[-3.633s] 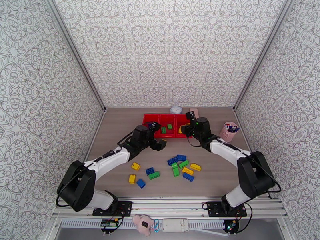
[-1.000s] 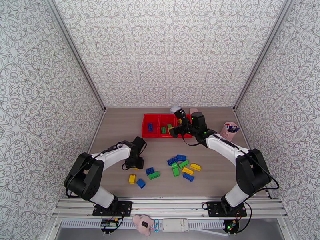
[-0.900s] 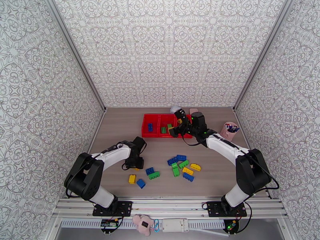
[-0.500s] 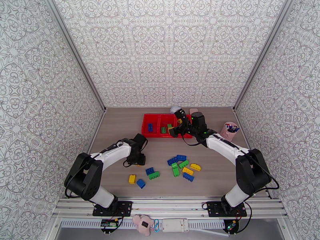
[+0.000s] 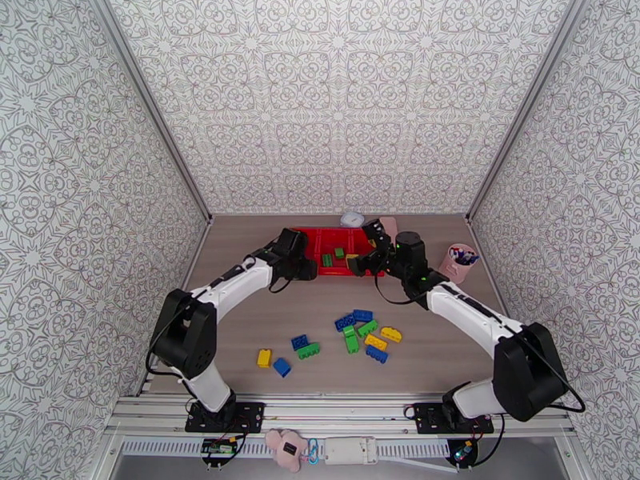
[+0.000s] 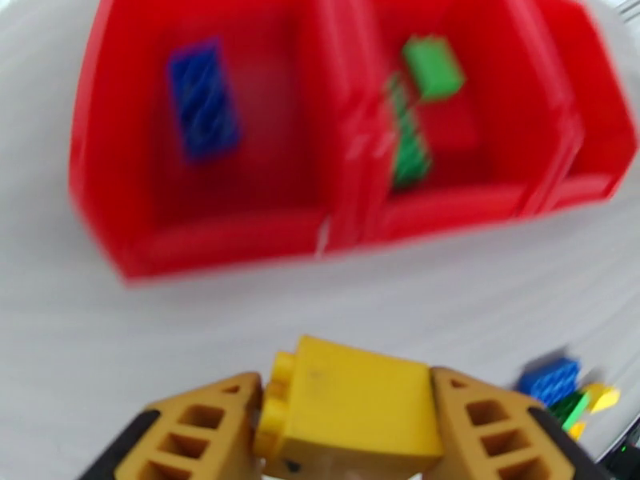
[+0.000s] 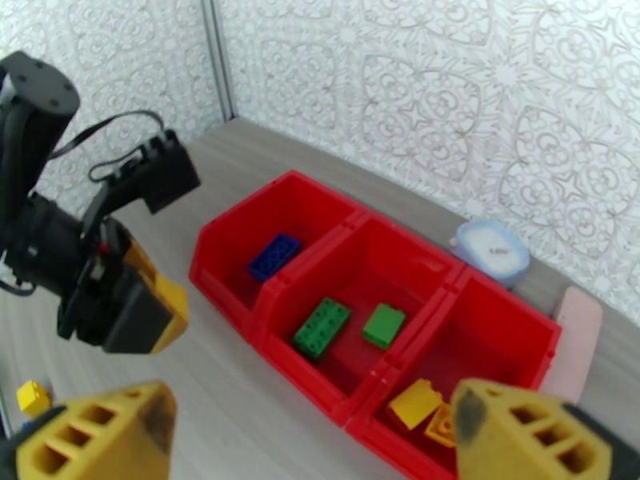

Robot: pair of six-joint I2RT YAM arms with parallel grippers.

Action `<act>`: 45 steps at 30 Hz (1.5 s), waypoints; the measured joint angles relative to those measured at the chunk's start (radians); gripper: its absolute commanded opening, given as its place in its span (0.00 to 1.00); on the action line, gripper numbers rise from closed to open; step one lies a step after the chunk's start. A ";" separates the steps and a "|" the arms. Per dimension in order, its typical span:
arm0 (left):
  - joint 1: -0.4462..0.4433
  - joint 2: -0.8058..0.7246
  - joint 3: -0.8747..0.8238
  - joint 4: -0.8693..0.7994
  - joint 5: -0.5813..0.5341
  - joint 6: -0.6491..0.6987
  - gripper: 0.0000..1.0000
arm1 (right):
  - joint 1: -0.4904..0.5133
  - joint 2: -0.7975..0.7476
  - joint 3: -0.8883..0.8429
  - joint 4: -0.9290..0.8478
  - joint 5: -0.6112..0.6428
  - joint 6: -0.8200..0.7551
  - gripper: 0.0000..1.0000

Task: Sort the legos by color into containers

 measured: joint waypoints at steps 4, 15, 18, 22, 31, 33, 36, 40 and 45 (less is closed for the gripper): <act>-0.016 0.070 0.101 0.106 0.045 0.021 0.43 | -0.018 -0.058 -0.048 0.006 0.035 0.002 0.94; -0.060 0.383 0.501 0.180 0.129 0.063 0.43 | -0.025 -0.109 -0.101 0.005 0.070 0.008 0.95; -0.066 0.484 0.633 0.164 0.142 0.073 0.43 | -0.026 -0.124 -0.111 0.005 0.077 0.008 0.95; -0.076 0.601 0.793 0.122 0.153 0.077 0.43 | -0.028 -0.140 -0.118 0.004 0.090 0.008 0.95; -0.097 0.764 1.040 0.050 0.183 0.070 0.43 | -0.033 -0.159 -0.127 -0.013 0.101 0.007 0.95; -0.099 0.771 1.047 0.045 0.193 0.066 0.44 | -0.034 -0.159 -0.127 -0.017 0.103 0.008 0.95; -0.100 0.772 1.047 0.041 0.205 0.065 0.46 | -0.036 -0.159 -0.128 -0.024 0.103 0.007 0.95; -0.100 0.772 1.051 0.032 0.208 0.065 0.57 | -0.037 -0.171 -0.130 -0.034 0.105 0.007 0.95; -0.100 0.765 1.036 0.030 0.214 0.067 0.76 | -0.037 -0.185 -0.130 -0.039 0.110 0.007 0.95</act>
